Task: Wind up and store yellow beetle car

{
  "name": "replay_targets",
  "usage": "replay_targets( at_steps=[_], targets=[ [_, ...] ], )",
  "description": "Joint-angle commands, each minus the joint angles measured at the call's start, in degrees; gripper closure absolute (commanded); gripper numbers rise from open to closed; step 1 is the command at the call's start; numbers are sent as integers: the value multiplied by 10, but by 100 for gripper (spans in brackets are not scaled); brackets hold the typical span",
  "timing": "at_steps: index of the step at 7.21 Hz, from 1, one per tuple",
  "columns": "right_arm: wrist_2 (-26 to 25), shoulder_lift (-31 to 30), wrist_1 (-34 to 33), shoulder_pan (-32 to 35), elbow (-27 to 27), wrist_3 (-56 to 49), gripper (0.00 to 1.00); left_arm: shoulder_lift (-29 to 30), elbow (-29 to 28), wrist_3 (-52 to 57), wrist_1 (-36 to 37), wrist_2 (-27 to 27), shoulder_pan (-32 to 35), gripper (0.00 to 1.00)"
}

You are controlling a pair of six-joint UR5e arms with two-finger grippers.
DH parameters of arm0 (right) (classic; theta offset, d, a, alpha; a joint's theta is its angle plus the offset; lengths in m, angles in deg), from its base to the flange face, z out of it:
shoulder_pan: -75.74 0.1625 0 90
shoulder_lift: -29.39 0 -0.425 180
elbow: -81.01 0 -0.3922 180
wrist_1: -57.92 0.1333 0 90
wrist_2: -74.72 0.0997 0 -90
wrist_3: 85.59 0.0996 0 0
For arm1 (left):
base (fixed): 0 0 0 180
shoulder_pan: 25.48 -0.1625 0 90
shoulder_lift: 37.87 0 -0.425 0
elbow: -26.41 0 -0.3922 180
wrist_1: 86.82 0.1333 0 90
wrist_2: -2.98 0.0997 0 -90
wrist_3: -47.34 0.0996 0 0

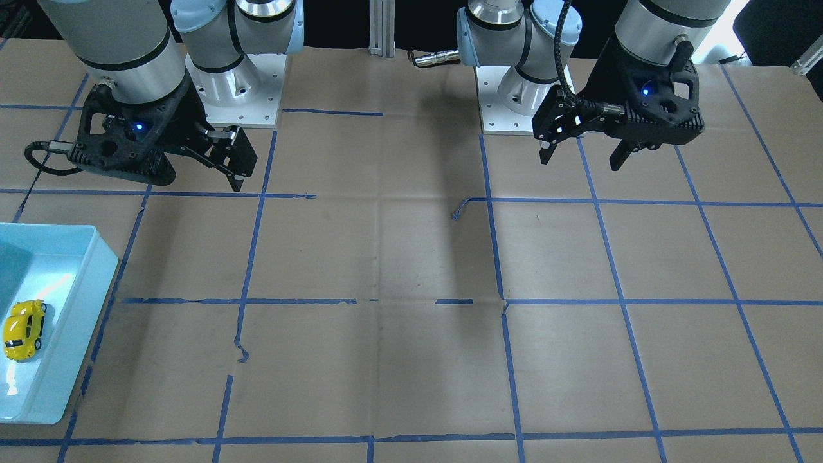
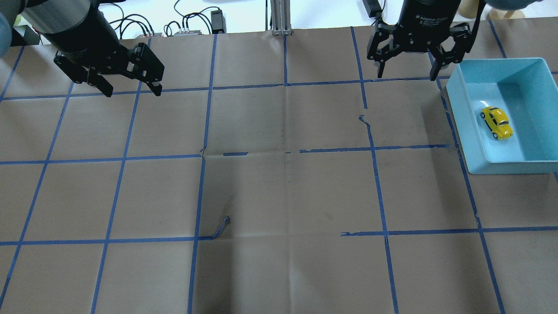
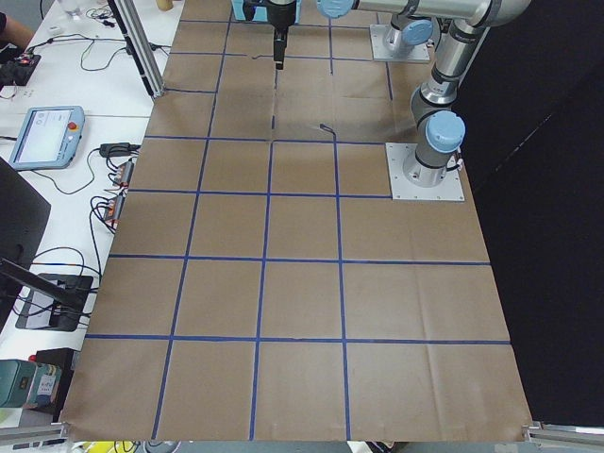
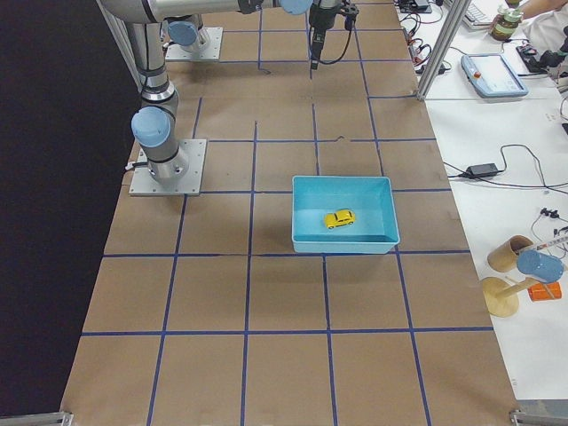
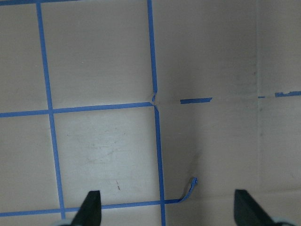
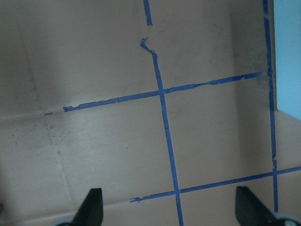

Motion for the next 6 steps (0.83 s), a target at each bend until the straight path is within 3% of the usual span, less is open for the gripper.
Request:
replay_targets(
  at_steps=[1,6],
  targets=[
    [2,-7,0,-5,-9,-18,0,0,0,0,0,-1,0,1],
    [6,-11,-4,-12,-9,-103,0,1,0,0,0,-1,0,1]
  ],
)
